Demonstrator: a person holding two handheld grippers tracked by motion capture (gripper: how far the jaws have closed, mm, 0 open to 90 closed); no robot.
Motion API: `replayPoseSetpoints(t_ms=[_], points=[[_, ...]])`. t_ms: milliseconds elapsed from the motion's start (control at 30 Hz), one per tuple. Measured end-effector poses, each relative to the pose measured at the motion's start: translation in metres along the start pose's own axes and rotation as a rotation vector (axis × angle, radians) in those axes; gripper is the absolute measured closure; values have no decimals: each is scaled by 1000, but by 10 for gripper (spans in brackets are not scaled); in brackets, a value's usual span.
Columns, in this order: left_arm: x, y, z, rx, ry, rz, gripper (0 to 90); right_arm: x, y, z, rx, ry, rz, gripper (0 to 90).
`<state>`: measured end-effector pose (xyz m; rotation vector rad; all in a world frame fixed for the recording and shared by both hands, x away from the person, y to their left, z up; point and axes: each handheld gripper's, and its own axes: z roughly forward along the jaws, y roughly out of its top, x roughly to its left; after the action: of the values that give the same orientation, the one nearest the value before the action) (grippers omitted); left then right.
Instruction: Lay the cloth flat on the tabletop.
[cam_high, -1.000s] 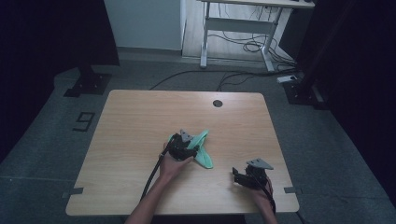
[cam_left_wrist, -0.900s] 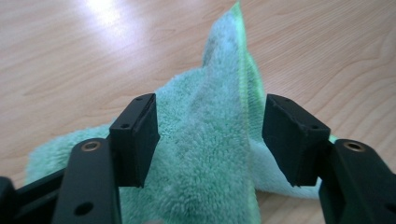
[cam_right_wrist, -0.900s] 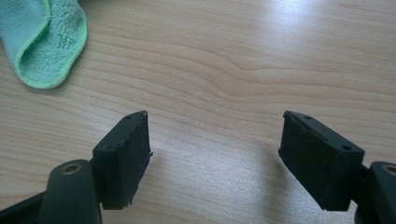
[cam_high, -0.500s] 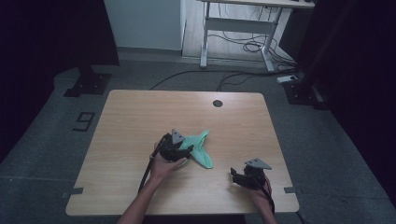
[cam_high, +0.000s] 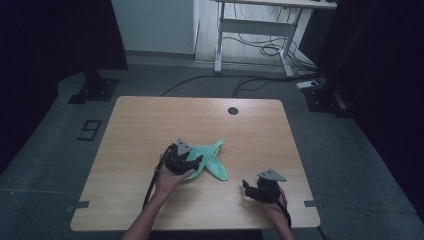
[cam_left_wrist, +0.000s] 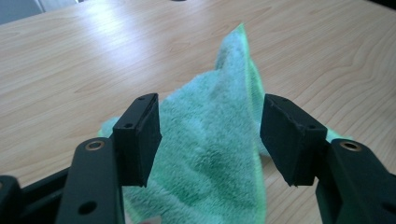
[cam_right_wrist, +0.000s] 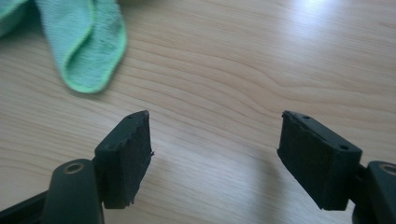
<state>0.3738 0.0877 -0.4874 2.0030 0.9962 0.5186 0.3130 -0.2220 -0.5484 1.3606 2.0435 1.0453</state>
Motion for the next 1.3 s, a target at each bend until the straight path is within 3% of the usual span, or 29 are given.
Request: replayPoseSetpoints(t_ms=[233, 533, 700, 933, 1200, 1300], points=[[-13, 9, 21, 46, -27, 17, 397, 19, 8, 9, -10, 113, -24, 295], [-16, 14, 48, 76, -13, 10, 435, 32, 22, 22, -24, 152, -38, 346], [-19, 11, 61, 108, -10, 27, 494, 46, 32, 29, -20, 181, -76, 355], [-20, 8, 64, 112, -1, 29, 566, 52, 30, 38, 9, 195, -103, 389], [-21, 6, 66, 120, -2, 41, 637, 59, 31, 51, 49, 216, -158, 513], [-22, 5, 67, 118, 3, 40, 669, 58, 32, 52, 48, 213, -148, 547]])
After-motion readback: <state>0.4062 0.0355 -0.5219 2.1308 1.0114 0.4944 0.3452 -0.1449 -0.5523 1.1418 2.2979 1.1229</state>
